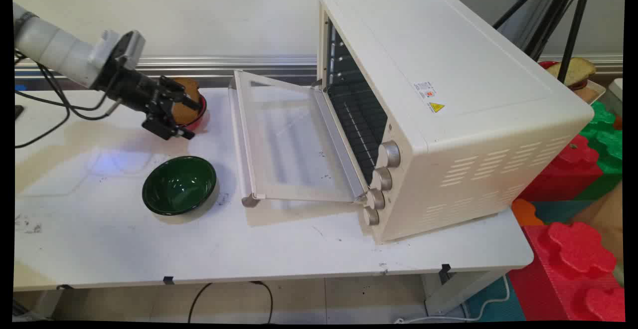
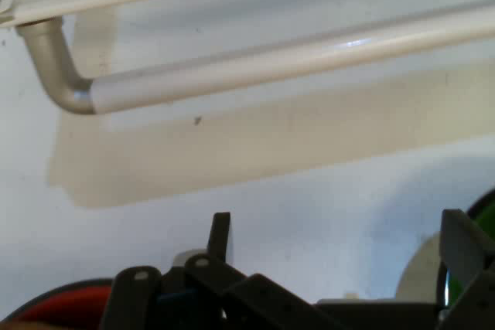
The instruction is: Close the oven
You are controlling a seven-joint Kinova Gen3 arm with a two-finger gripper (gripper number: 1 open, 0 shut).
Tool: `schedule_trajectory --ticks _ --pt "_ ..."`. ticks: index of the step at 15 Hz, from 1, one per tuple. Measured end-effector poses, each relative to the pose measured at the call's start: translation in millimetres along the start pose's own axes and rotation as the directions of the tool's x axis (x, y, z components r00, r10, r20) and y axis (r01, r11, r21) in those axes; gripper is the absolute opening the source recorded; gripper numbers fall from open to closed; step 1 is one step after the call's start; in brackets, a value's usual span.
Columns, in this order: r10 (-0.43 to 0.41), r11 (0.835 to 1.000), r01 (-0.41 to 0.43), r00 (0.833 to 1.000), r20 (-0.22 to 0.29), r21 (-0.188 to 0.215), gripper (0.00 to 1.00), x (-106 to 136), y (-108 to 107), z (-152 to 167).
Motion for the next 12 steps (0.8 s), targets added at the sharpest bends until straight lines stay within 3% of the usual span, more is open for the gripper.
schedule_trajectory --ticks 5,12 --pt "-0.099 0.995 0.099 0.995 -0.011 -0.005 1.0 9.0 8.4 29.9" --pt "-0.158 0.987 0.158 0.987 -0.021 0.001 1.0 12.7 20.8 54.7"
